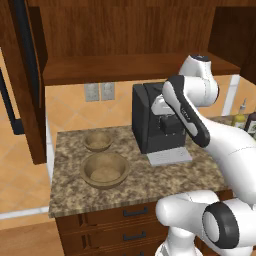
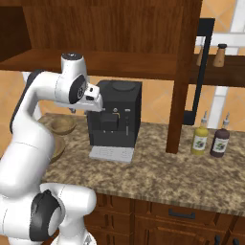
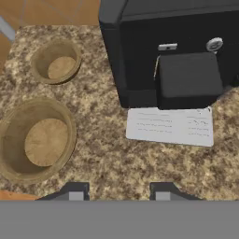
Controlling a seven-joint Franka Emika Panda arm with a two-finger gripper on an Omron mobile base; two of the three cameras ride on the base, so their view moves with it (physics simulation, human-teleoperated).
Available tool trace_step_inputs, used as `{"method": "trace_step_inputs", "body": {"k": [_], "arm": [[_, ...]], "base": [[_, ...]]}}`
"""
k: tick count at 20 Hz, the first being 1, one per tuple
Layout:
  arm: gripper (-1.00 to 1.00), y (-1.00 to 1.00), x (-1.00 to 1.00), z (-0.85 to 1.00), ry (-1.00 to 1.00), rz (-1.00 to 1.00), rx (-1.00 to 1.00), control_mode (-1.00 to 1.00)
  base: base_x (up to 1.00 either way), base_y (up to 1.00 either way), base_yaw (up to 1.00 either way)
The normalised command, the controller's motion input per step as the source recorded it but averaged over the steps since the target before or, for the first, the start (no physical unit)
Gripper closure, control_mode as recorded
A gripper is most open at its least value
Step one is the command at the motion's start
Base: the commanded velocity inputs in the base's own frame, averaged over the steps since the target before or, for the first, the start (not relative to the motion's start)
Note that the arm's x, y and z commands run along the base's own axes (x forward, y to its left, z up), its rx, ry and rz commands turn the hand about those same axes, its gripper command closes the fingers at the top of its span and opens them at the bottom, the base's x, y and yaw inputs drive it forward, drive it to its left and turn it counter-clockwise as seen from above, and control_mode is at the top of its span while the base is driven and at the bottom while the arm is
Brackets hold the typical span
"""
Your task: Pick up the bowls on the counter and stack them on top of one another in the open cabinet. Place the smaller bowl on top of the larger bowl.
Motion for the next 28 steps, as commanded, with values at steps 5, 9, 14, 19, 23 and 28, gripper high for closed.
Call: {"method": "trace_step_inputs", "body": {"k": [5,9,14,19,23,28], "arm": [[-1.00,0.74,0.00,-0.21,0.01,0.00,-0.11,-1.00],[-1.00,1.00,-0.01,-0.06,0.00,0.00,-0.24,-1.00],[-1.00,1.00,0.00,-0.03,0.00,0.00,-0.30,-1.00],[-1.00,1.00,-0.08,-0.37,0.00,0.06,-0.23,-1.00],[-1.00,0.80,0.06,-0.64,0.02,0.05,-0.06,-1.00],[-1.00,0.20,0.31,-0.43,-0.12,-0.01,-0.01,-1.00]], "base": [[0.00,0.00,0.00],[0.00,0.00,0.00],[0.00,0.00,0.00],[0.00,0.00,0.00],[0.00,0.00,0.00],[0.00,0.00,0.00]]}}
